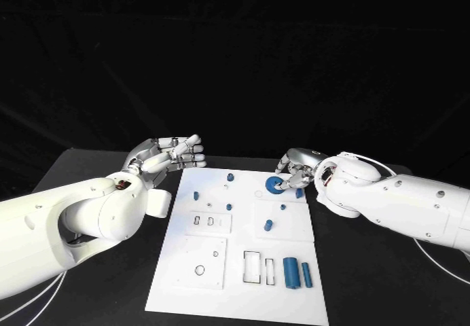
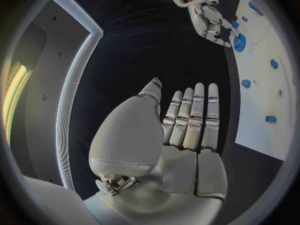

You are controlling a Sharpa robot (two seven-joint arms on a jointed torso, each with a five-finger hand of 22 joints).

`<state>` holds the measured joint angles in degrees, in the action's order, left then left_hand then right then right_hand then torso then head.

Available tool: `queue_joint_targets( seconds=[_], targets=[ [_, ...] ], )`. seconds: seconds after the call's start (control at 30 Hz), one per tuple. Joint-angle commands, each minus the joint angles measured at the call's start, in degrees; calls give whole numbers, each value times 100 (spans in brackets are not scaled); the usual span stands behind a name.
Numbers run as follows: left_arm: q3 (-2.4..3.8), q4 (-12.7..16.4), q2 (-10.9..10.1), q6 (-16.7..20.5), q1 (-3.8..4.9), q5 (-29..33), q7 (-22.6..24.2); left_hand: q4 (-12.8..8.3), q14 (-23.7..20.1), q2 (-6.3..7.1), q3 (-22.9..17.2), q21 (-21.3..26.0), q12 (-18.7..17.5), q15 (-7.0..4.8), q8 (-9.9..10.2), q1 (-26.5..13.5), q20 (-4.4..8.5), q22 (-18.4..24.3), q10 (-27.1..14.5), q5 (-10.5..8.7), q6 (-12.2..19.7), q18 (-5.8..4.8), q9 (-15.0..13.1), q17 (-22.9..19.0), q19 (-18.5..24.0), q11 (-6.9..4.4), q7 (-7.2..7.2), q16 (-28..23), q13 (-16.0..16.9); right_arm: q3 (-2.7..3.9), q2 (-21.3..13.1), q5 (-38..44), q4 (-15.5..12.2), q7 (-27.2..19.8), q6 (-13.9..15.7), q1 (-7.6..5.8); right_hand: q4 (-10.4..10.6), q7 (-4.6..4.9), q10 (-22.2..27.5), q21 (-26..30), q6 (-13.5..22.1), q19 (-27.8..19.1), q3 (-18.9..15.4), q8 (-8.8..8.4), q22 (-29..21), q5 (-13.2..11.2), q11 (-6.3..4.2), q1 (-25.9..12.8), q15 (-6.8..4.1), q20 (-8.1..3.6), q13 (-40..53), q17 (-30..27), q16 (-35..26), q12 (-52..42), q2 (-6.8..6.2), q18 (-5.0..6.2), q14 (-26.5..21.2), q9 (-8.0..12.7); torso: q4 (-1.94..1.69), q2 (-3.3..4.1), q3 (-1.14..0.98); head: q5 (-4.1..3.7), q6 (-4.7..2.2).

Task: Assemble the parts on the task board

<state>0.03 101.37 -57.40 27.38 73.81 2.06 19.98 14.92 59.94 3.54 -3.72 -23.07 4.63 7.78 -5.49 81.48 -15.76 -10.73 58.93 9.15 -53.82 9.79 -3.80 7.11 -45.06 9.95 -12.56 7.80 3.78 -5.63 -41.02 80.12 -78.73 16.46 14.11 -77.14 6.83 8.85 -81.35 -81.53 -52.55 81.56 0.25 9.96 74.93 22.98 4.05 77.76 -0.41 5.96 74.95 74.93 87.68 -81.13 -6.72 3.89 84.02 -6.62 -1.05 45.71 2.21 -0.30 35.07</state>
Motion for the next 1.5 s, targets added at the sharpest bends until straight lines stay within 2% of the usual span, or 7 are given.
queue_joint_targets(
  seconds=[0.03, 0.5, 0.77, 1.2, 1.5],
  targets=[
    [5, 5, 12, -93, 11, -12, 16, -3, 9, 22, 27, -25, -39, 18, 22, 51, -6, -6, -22, -24, 5, 66, 6, 11, 32, 30, -45, -34, -7, 0, 24, 24, 18, -44, -43, 36, 32, 6, -58, -35, 7, 46, 7, 25, 368, 27, 0, 37, 31, 15, 313, 1010, 30, -37, 21, -103, 493, -5, 3, -2, -2, 12, -13],
    [5, 12, -23, -79, 11, -12, -7, 0, 14, 28, 36, -32, -53, 20, 36, 45, -6, -7, -37, -24, 17, 66, 6, 15, 31, 38, -58, -44, -8, 0, 57, 156, 107, -61, -175, 73, 43, 1, -145, -56, -34, 66, 22, 66, 403, 24, -3, 82, 32, 17, 456, 1072, 58, -146, 56, -110, 505, -15, -4, -2, 3, 5, 41],
    [5, 18, -32, -79, 11, -12, -7, 0, 15, 29, 38, -33, -57, 22, 41, 45, -6, -8, -41, -24, 20, 67, 6, 16, 31, 40, -61, -47, -8, -2, 102, 188, 167, -86, -190, 75, 57, -7, -153, -64, -85, 75, 47, 103, 420, 26, -8, 112, 29, 16, 480, 1087, 66, -166, 109, -113, 507, -23, 1, 1, -2, 3, 38],
    [5, 16, -38, -81, 11, -12, -10, 0, 15, 29, 38, -33, -57, 22, 41, 45, -6, -8, -41, -24, 20, 67, 6, 16, 31, 40, -61, -47, -8, -6, 163, 230, 212, -90, -252, 88, 67, -15, -172, -82, -129, 94, 53, 122, 451, -15, -15, 120, 25, 14, 514, 1113, 78, -192, 127, -119, 512, -27, 3, 0, -4, 8, 81],
    [5, 10, -40, -78, 11, -12, -17, -1, 18, 28, 38, -36, -62, 23, 46, 48, -6, -8, -45, -23, 23, 67, 6, 18, 32, 42, -64, -52, -7, -13, 176, 368, 243, -47, -420, 98, 58, -23, -185, -97, -161, 109, 58, 133, 475, -49, -21, 146, 21, 12, 535, 1132, 86, -208, 126, -124, 515, -29, -2, 0, -4, 11, 97]
  ],
)
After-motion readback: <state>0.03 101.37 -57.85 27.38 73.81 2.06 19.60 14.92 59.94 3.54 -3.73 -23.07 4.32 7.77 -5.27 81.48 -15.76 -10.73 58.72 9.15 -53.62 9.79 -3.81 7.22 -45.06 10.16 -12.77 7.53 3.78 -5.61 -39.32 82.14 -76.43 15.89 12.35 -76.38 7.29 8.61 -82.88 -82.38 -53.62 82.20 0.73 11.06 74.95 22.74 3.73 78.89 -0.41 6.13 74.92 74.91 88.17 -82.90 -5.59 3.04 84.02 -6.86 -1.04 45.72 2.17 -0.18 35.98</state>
